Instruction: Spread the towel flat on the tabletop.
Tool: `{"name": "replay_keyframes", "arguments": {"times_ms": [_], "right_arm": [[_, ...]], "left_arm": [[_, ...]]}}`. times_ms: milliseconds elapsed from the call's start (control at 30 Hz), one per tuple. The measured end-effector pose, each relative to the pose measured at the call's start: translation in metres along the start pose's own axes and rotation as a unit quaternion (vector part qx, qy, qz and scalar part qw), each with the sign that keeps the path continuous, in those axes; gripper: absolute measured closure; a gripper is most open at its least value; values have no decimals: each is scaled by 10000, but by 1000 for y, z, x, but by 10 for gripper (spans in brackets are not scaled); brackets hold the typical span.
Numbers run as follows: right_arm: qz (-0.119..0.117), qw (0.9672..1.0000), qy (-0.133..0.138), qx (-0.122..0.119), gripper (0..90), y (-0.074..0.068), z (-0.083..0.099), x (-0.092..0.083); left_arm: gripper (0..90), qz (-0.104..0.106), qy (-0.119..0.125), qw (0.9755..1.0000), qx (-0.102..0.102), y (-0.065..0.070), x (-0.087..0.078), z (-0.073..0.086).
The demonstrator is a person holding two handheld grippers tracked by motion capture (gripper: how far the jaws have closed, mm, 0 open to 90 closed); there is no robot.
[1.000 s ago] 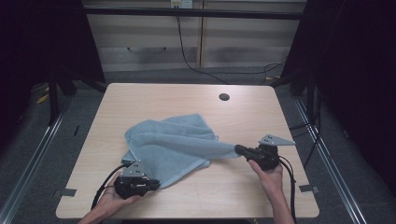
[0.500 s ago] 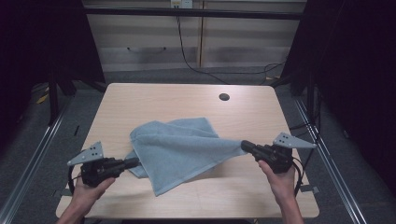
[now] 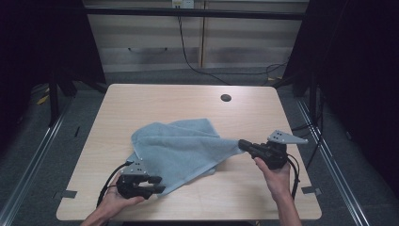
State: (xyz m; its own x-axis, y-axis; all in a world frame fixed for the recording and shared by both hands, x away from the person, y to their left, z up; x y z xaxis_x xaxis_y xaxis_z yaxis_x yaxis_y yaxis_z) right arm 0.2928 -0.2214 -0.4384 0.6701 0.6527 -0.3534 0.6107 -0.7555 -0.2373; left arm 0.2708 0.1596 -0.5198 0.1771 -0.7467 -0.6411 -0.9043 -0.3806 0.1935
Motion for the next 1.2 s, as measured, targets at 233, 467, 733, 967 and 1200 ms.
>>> {"name": "replay_keyframes", "arguments": {"times_ms": [233,467,733,967,1200], "right_arm": [[28,10000,3,87,878,6,5,-3],[22,9999,2,107,877,6,6,-1],[30,9999,-60,143,878,5,20,-9],[56,9997,-173,132,878,-3,39,-33],[34,9997,-239,42,878,-26,54,-58]], "left_arm": [[443,-109,-139,9998,111,2,9,3],[552,-242,-142,9977,621,17,8,9],[822,-150,-173,9984,521,20,3,13],[829,50,-225,9985,497,28,-6,21],[833,372,-95,9983,447,39,-26,26]]}}
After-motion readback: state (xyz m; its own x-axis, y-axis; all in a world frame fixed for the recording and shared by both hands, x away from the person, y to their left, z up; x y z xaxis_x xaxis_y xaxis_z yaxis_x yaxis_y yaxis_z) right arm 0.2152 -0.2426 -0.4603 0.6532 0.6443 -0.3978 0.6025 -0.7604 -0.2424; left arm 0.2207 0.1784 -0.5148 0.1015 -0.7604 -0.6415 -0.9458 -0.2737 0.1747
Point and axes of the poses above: each handheld gripper's, and its own axes: x roughly forward along the jaws, z roughly out of its underside, y roughly to its right, the point moved 4 cm from there along x, roughly forward along the jaws, and after that the axes turned 1 degree about -z, right-handed, at the moved point
